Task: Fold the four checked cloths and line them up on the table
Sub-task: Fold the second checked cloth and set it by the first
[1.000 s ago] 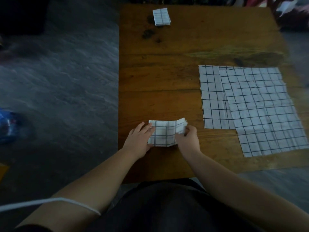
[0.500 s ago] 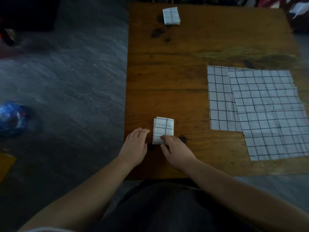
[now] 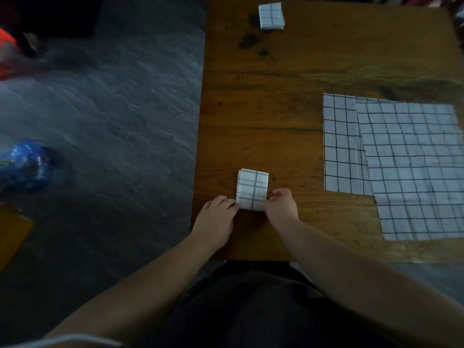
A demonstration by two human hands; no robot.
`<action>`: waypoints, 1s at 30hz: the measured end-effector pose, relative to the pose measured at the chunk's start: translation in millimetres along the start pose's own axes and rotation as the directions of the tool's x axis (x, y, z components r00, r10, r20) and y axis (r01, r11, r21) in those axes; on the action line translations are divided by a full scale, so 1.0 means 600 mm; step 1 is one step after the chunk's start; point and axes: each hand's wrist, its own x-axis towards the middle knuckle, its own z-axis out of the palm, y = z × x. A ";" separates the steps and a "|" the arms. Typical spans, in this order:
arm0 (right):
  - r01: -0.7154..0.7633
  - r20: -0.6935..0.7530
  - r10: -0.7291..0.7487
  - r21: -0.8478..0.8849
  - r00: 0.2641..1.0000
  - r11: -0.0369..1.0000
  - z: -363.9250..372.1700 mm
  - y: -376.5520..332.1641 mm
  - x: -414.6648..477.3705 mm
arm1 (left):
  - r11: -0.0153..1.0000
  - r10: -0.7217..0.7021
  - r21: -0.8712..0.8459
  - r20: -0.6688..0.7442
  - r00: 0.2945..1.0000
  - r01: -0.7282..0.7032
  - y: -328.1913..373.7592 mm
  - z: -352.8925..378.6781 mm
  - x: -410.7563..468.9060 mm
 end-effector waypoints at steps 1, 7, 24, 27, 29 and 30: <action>-0.051 -0.003 0.051 0.034 0.999 0.998 0.006 -0.004 0.000 | 1.000 -0.001 0.012 0.007 1.000 0.001 0.000 0.000 -0.002; -0.147 0.043 0.143 0.119 0.989 0.982 0.029 -0.010 0.000 | 1.000 -0.003 0.019 0.030 1.000 0.002 0.004 -0.001 -0.009; 0.404 0.291 -0.377 -0.034 0.879 0.914 -0.100 -0.016 -0.077 | 0.783 -0.086 -0.605 0.124 0.989 0.144 0.061 -0.162 0.053; 0.412 0.215 -0.399 -0.017 0.892 0.911 -0.121 -0.014 -0.083 | 0.720 -0.102 -0.677 0.109 0.989 0.149 0.081 -0.170 0.054; 0.295 0.177 -0.321 0.159 0.931 0.942 -0.132 -0.009 -0.089 | 0.565 -0.181 -0.805 0.095 0.979 0.182 0.095 -0.176 0.047; 0.218 0.175 -0.266 0.253 0.948 0.943 -0.135 -0.005 -0.093 | 0.466 -0.230 -0.858 0.117 0.966 0.215 0.100 -0.177 0.043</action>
